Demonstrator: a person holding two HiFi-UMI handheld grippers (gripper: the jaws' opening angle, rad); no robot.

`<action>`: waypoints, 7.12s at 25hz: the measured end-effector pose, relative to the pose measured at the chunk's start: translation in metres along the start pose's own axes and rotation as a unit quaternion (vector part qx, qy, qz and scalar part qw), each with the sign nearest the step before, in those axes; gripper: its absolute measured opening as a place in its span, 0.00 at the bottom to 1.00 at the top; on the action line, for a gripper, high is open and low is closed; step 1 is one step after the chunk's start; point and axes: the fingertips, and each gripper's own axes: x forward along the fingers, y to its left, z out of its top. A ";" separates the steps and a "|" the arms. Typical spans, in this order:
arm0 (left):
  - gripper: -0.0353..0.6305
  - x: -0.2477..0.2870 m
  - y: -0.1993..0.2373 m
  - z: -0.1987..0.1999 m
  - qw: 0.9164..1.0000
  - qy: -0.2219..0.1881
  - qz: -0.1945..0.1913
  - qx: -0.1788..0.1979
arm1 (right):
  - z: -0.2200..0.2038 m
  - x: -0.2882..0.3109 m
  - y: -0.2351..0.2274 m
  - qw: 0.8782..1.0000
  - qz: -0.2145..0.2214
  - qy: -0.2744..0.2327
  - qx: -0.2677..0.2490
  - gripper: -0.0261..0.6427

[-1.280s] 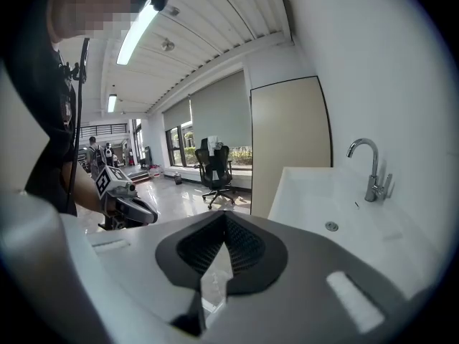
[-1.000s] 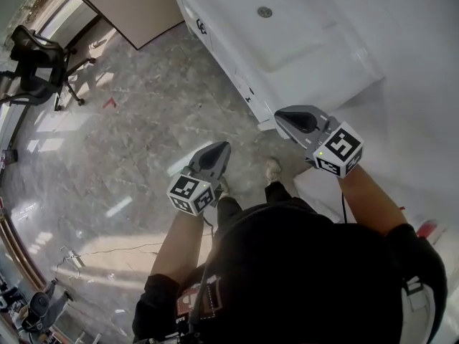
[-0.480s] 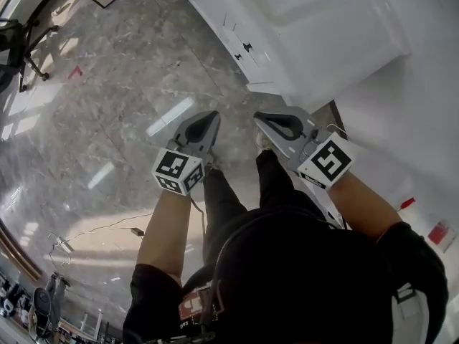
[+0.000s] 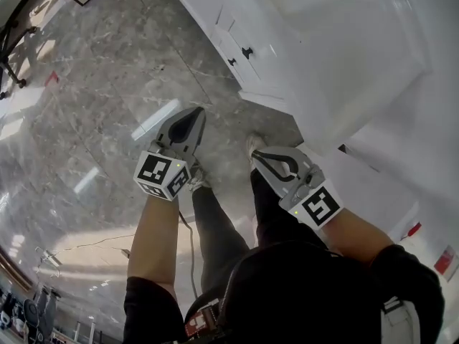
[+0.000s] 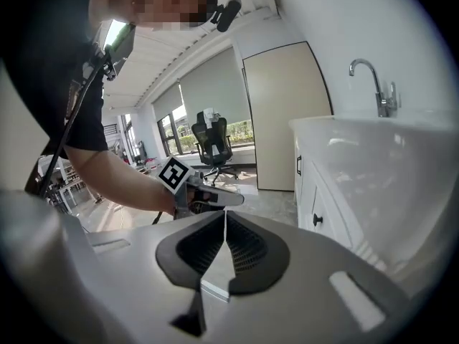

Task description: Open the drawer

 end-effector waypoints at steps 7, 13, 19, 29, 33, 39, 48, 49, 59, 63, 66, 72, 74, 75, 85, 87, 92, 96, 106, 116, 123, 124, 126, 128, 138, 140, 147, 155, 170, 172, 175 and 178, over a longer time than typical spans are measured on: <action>0.05 0.050 0.043 -0.029 0.999 0.034 -0.018 0.023 | -0.052 0.027 -0.028 1.000 -0.016 0.001 0.024 0.03; 0.08 0.101 0.046 -0.041 0.996 0.061 -0.066 0.029 | -0.075 0.043 -0.043 0.999 -0.025 0.003 0.038 0.03; 0.27 0.154 0.055 -0.034 0.994 0.075 -0.078 0.000 | -0.078 0.041 -0.057 0.999 -0.029 0.006 0.042 0.03; 0.35 0.207 0.035 -0.019 0.986 0.094 -0.139 0.000 | -0.090 0.038 -0.053 0.999 -0.008 0.030 0.035 0.03; 0.35 0.217 0.031 -0.018 0.984 0.101 -0.146 0.001 | -0.092 0.038 -0.054 0.999 -0.006 0.038 0.037 0.03; 0.31 0.226 0.028 -0.024 0.981 0.118 -0.150 0.031 | -0.096 0.040 -0.058 0.998 -0.010 0.038 0.039 0.03; 0.24 0.226 0.030 -0.026 0.979 0.131 -0.145 0.060 | -0.098 0.038 -0.063 0.997 -0.020 0.047 0.052 0.03; 0.24 0.226 0.030 -0.026 0.979 0.133 -0.145 0.062 | -0.096 0.039 -0.063 0.998 -0.018 0.042 0.045 0.03; 0.24 0.197 0.045 -0.033 0.977 0.144 -0.146 0.067 | -0.100 0.048 -0.052 0.999 -0.001 0.047 0.023 0.03; 0.24 0.183 0.047 -0.032 0.977 0.145 -0.143 0.066 | -0.096 0.051 -0.046 0.998 -0.009 0.042 0.039 0.03; 0.24 0.171 0.054 -0.039 0.977 0.146 -0.138 0.066 | -0.097 0.056 -0.038 0.999 -0.007 0.039 0.037 0.03; 0.24 0.143 0.060 -0.042 0.978 0.149 -0.132 0.067 | -0.088 0.060 -0.023 0.999 -0.007 0.032 0.031 0.03; 0.24 0.135 0.062 -0.043 0.978 0.148 -0.129 0.065 | -0.085 0.060 -0.018 0.999 -0.006 0.029 0.031 0.03; 0.24 0.131 0.063 -0.044 0.979 0.148 -0.128 0.065 | -0.084 0.060 -0.015 0.999 -0.005 0.028 0.030 0.03; 0.24 0.095 0.076 -0.047 0.981 0.150 -0.108 0.061 | -0.056 0.053 0.004 1.000 -0.004 0.016 0.021 0.03; 0.24 0.088 0.079 -0.049 0.981 0.151 -0.104 0.060 | -0.047 0.051 0.006 1.000 -0.006 0.010 0.018 0.03; 0.24 0.071 0.084 -0.052 0.981 0.154 -0.097 0.060 | -0.026 0.045 0.008 1.000 -0.011 -0.004 0.004 0.03; 0.24 0.057 0.089 -0.055 0.982 0.156 -0.091 0.059 | -0.016 0.043 0.011 1.000 -0.012 -0.009 -0.002 0.03; 0.24 0.032 0.100 -0.058 0.982 0.160 -0.080 0.063 | 0.010 0.044 0.026 0.999 -0.012 -0.026 -0.019 0.03; 0.24 0.016 0.101 -0.054 0.984 0.153 -0.073 0.058 | 0.031 0.040 0.034 0.998 -0.028 -0.035 -0.035 0.03; 0.05 -0.011 0.093 -0.050 0.985 0.143 -0.078 0.060 | 0.037 0.033 0.039 0.998 -0.032 -0.032 -0.033 0.03; 0.05 -0.016 0.095 -0.049 0.986 0.139 -0.074 0.056 | 0.037 0.034 0.039 0.998 -0.031 -0.033 -0.032 0.03; 0.05 -0.027 0.099 -0.050 0.988 0.134 -0.065 0.049 | 0.037 0.035 0.041 0.998 -0.029 -0.035 -0.034 0.03; 0.05 -0.040 0.101 -0.053 0.988 0.136 -0.059 0.047 | 0.040 0.035 0.042 0.998 -0.028 -0.036 -0.037 0.03; 0.05 -0.099 0.043 -0.031 0.993 0.110 -0.047 0.023 | 0.085 0.006 0.044 0.997 -0.036 -0.052 -0.047 0.03; 0.05 -0.110 0.022 -0.014 0.994 0.098 -0.045 0.017 | 0.102 -0.006 0.043 0.997 -0.039 -0.056 -0.048 0.03; 0.05 -0.146 -0.059 0.084 0.997 0.052 -0.042 0.044 | 0.174 -0.054 0.036 0.993 -0.049 -0.067 -0.078 0.03; 0.05 -0.164 -0.134 0.188 0.996 -0.016 -0.030 0.078 | 0.230 -0.098 0.020 0.994 -0.052 -0.077 -0.060 0.03; 0.05 -0.196 -0.222 0.352 0.985 -0.127 -0.020 0.119 | 0.320 -0.167 -0.020 0.992 -0.061 -0.097 -0.056 0.03; 0.05 -0.199 -0.237 0.370 0.982 -0.141 -0.027 0.124 | 0.331 -0.178 -0.021 0.991 -0.064 -0.101 -0.059 0.03; 0.05 -0.203 -0.252 0.394 0.977 -0.158 -0.031 0.139 | 0.353 -0.194 -0.026 0.989 -0.066 -0.114 -0.060 0.03; 0.05 -0.204 -0.262 0.407 0.973 -0.167 -0.028 0.154 | 0.370 -0.207 -0.030 0.988 -0.063 -0.122 -0.066 0.03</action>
